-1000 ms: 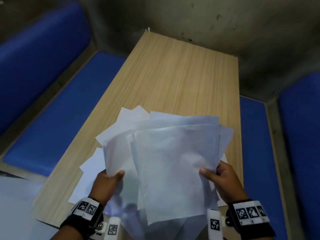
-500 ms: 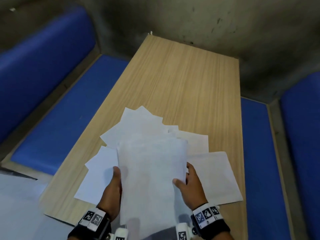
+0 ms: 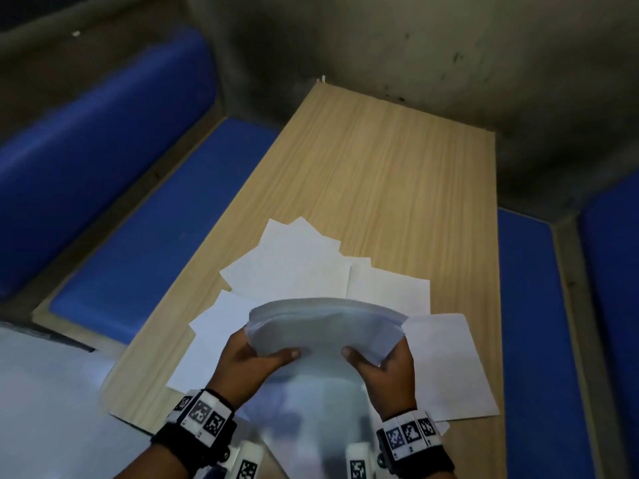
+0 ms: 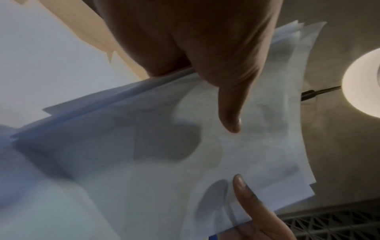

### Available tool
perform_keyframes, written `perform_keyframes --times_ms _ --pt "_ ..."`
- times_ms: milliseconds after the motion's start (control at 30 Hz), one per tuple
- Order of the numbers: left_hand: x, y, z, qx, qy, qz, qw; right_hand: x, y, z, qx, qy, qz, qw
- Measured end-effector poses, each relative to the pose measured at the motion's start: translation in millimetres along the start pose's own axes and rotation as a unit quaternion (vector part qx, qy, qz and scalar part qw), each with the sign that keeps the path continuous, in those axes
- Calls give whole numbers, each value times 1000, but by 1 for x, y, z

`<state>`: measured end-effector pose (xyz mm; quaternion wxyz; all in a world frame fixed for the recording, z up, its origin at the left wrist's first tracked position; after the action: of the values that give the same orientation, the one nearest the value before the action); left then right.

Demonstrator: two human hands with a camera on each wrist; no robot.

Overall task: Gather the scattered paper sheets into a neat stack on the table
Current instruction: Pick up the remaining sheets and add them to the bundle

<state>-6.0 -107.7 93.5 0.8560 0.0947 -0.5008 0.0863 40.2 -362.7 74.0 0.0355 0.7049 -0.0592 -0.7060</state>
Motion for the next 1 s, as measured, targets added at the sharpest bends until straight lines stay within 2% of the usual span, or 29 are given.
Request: perform_keyframes --times_ms 233,400,500,633,733,833,900,1000 --pt "-12 -6 -4 -16 26 -2 1000 14 -2 3 -21 -43 14 999" --pt "-44 -3 -16 -32 63 -24 997 29 -4 9 -37 -70 43 996" --pt "-49 2 -16 9 73 -35 997 25 -8 11 -44 -56 58 996" --pt "-26 31 -18 77 13 -26 997 30 -19 11 -96 -81 112 986" --pt "-23 78 -20 182 41 28 982 56 -21 10 -148 -105 257 949" --pt "-26 123 -19 232 25 54 971 87 -17 15 -203 -153 449 856" --pt "-32 145 -19 244 29 49 968 98 -20 18 -239 -149 518 808" --pt "-49 167 -15 248 40 42 967 110 -22 17 -248 -160 525 799"
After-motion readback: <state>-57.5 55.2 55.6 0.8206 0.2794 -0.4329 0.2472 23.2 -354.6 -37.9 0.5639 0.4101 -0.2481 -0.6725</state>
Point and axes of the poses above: each hand's wrist, its own z-axis away from the middle knuckle, its own y-axis out of the back of the hand, x = y × z, the point moved 8 cm from there along -z, towards the middle knuckle, and after that the axes turned 9 degrees about y, right-handed, at the moved point
